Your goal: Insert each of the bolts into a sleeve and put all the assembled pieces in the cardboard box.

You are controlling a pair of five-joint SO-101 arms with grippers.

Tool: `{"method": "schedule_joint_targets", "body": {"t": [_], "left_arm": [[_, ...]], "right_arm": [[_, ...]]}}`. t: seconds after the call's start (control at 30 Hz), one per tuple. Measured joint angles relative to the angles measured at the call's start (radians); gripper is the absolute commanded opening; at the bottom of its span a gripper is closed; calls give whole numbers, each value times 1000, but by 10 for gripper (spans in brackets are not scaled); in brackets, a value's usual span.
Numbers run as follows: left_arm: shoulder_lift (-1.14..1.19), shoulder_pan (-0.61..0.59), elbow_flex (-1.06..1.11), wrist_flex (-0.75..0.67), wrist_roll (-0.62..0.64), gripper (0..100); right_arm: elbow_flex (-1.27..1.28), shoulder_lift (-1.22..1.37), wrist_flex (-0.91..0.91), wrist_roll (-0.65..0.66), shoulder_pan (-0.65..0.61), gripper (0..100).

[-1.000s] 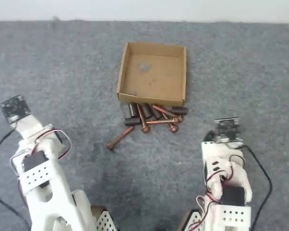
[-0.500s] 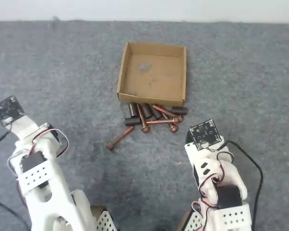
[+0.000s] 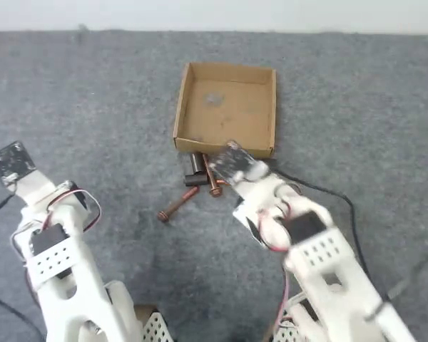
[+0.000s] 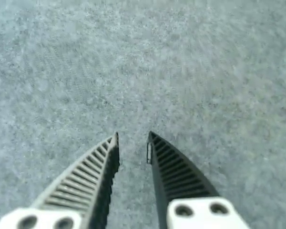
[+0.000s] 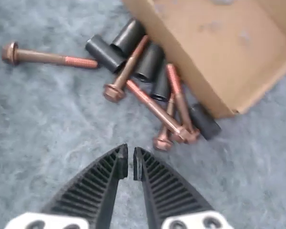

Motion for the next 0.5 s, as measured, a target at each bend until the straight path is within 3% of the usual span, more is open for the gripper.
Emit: {"method": "schedule_joint_targets", "body": {"t": [0.17, 0.33, 0.5], "left_arm": [[0, -2, 0, -25, 0, 98], [0, -5, 0, -49, 0, 98], [0, -23, 0, -51, 2, 98]], "right_arm": [[-140, 272, -6, 144, -75, 17], [-305, 520, -8, 167, -107, 134], [-459, 704, -8, 229, -109, 124]]}}
